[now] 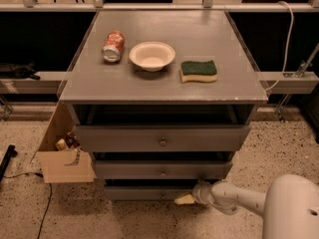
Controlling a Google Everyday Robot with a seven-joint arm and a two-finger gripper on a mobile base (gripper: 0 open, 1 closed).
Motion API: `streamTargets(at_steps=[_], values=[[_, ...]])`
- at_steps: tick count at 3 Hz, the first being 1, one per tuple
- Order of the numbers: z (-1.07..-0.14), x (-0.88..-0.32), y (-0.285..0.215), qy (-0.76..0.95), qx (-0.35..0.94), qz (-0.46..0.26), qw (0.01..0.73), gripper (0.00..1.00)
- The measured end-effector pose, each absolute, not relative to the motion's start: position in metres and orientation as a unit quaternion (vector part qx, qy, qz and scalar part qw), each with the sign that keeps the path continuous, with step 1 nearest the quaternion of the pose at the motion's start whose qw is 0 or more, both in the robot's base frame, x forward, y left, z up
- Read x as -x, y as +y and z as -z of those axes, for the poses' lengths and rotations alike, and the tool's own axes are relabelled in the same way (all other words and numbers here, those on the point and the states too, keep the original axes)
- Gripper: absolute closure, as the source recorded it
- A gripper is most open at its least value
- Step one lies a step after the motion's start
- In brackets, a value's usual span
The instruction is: Open bottom drawer
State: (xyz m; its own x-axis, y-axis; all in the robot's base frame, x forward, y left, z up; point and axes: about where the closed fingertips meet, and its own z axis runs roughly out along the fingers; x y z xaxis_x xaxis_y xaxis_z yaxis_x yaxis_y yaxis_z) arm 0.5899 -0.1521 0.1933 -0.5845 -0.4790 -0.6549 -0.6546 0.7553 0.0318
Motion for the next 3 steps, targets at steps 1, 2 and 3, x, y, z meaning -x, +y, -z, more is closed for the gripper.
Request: streamTargets(at_steps=[1,2,3], values=[[-0.1859,-0.5854,-0.1447,0.881,0.326,-0.142,0.313,0.00],[-0.1859,-0.5854,-0.1447,0.881,0.326,-0.142,0.313,0.02],[-0.1859,-0.5854,-0.1447,0.881,0.326,-0.142,0.313,0.24]])
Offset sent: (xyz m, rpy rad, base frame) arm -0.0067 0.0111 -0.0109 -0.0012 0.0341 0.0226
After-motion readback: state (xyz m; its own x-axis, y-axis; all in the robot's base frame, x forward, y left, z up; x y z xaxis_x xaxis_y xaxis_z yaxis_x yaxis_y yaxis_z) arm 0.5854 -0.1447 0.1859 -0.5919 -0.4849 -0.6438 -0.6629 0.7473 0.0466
